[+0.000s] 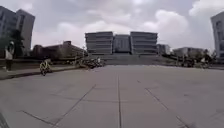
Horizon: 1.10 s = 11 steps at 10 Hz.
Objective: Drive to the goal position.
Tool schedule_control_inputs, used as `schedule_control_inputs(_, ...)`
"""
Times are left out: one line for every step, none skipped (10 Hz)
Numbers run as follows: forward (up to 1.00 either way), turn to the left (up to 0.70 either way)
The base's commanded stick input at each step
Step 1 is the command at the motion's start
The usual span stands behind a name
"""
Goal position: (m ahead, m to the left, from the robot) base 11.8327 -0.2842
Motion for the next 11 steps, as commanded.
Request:
schedule_control_inputs(0.70,-0.03)
schedule_control_inputs(0.70,-0.04)
schedule_control_inputs(0.70,-0.14)
schedule_control_inputs(0.70,-0.14)
schedule_control_inputs(0.70,-0.08)
schedule_control_inputs(0.70,-0.03)
schedule_control_inputs(0.70,-0.01)
schedule_control_inputs(0.70,0.00)
schedule_control_inputs(0.70,0.00)
schedule_control_inputs(0.70,0.00)
schedule_control_inputs(0.70,0.00)
